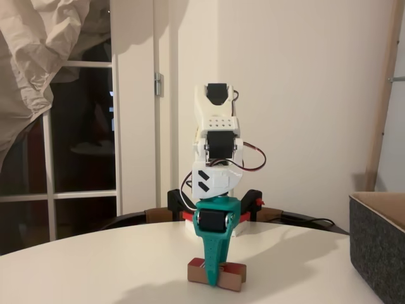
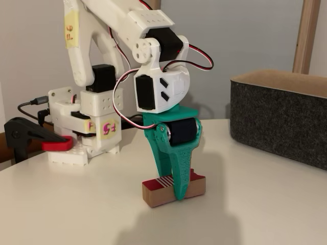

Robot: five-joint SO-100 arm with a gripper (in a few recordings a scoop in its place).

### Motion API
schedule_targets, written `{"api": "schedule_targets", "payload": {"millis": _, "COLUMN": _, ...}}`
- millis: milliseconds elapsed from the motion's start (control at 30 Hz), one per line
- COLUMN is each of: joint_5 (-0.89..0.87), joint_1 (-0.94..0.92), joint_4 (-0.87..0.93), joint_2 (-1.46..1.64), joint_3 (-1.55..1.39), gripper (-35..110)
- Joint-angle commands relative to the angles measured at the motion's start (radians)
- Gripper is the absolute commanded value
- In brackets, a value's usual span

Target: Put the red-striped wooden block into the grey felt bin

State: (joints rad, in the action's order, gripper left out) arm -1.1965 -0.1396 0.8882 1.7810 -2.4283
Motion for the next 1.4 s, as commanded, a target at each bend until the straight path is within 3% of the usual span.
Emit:
{"api": "schedule_targets", "payload": {"millis": 0, "joint_5": -0.029, "joint_1": -0.032, "joint_4": -0.008, "joint_2": -0.032, "joint_3": -0.009, "gripper": 8}}
{"api": "schedule_targets", "payload": {"millis": 567, "joint_5": -0.192, "joint_1": -0.147, "joint_4": -0.074, "joint_2": 0.031, "joint_3": 0.120, "gripper": 5}}
{"api": "schedule_targets", "payload": {"millis": 1367, "joint_5": -0.370, "joint_1": -0.163, "joint_4": -0.080, "joint_2": 0.426, "joint_3": 0.368, "gripper": 5}}
